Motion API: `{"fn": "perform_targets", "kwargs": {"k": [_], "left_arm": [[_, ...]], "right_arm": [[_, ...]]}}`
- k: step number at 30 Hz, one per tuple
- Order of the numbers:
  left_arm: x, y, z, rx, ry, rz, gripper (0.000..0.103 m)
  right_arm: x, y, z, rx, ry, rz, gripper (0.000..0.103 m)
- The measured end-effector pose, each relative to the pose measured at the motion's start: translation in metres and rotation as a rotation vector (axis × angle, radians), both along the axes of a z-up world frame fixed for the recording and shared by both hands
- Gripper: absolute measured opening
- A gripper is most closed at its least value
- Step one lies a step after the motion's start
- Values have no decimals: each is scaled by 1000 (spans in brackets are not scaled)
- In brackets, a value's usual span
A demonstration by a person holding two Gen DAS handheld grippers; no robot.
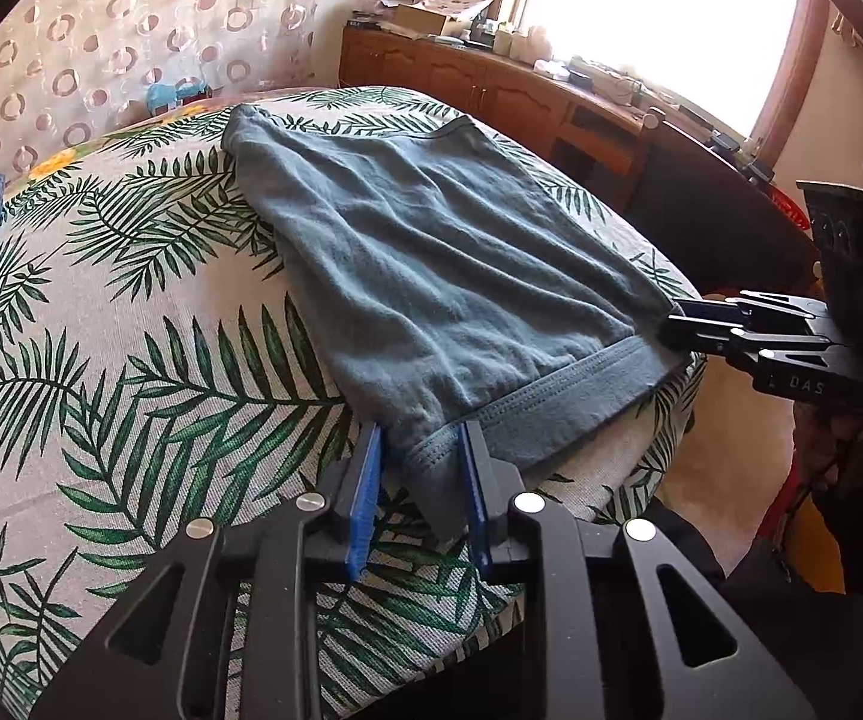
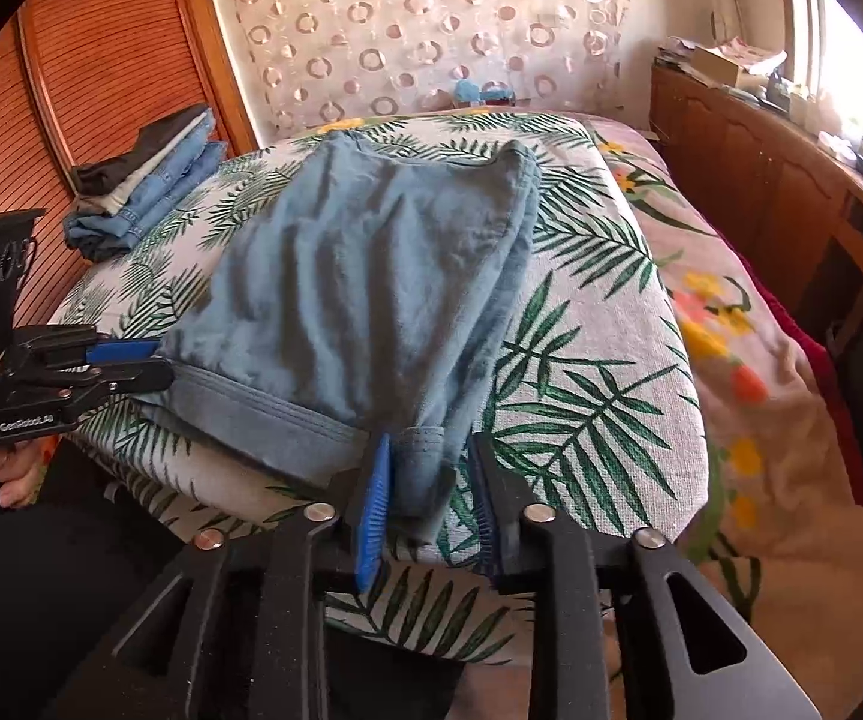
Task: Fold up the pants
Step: 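Bring the left and right grippers down to the hem of the folded shorts, then close both grippers together on the shorts hem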
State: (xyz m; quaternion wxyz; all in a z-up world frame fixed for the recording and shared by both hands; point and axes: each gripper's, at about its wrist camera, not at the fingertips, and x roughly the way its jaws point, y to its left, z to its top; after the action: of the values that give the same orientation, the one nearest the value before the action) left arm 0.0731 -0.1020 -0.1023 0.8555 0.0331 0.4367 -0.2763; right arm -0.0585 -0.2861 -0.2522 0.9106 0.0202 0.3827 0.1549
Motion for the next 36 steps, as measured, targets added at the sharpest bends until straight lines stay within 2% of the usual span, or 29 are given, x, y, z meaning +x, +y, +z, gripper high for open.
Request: {"fn": "perform_targets", "kwargs": {"k": [4, 14, 19, 23, 26, 36], "left_arm": [[0, 0, -1, -5, 2, 3, 26], [0, 1, -1, -14, 4, 7, 28], [1, 2, -2, -13, 3, 7, 30], [-1, -1, -2, -18, 0, -13, 40], [-3, -5, -1, 8, -11, -9, 40], [-8, 3, -2, 21, -12, 31, 40]], "right_arm": [[4, -3, -2, 38, 15, -1, 33], [11, 1, -8, 54, -3, 22, 33], [8, 1, -9, 59, -15, 34, 27], [7, 1, -10, 60, -20, 35, 27], [6, 0, -10, 64, -19, 35, 27], [6, -3, -11, 86, -19, 29, 27]]}}
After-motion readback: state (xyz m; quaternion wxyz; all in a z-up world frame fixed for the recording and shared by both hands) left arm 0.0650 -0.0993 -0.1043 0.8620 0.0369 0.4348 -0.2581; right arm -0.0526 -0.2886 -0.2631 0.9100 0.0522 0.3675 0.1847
